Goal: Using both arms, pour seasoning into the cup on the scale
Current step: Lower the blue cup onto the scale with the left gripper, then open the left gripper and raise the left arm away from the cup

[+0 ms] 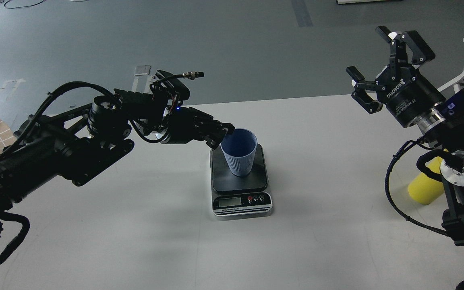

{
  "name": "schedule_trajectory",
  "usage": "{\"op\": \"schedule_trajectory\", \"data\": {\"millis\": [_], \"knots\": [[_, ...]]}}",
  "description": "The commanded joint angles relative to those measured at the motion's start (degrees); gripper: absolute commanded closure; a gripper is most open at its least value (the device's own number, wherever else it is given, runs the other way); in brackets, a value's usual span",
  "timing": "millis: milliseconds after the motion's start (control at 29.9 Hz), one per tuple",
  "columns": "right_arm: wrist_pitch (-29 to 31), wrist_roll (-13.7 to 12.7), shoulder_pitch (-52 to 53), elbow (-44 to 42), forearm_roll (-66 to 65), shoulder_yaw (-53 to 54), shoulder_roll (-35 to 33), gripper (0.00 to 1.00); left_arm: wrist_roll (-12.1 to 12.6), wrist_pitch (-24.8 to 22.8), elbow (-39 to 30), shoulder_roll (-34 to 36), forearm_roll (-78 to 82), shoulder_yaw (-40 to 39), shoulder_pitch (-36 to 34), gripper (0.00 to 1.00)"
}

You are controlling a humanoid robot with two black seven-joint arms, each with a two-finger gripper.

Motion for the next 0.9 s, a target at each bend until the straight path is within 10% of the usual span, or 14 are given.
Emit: {"op": "schedule_trajectory", "data": {"millis": [0,735,869], "knots": [[0.00,-0.02,-0.18,0.06,0.09,0.05,-0.90,0.00,0.00,-0.01,-0.03,-0.07,-0.07,0.00,0.02,0.98],[0.08,-0.11,-0.35,0.06,0.27,1.28,-1.25,0.00,0.00,0.95,1.90,-2.18,-1.21,0.44,0.81,0.60],[0.08,-0.11,-0.70,-0.02,0.27,1.28,-1.43,0.00,0.00,2.27,3.93,-2.36,-5.68,-0.26,0.47,0.31]]}}
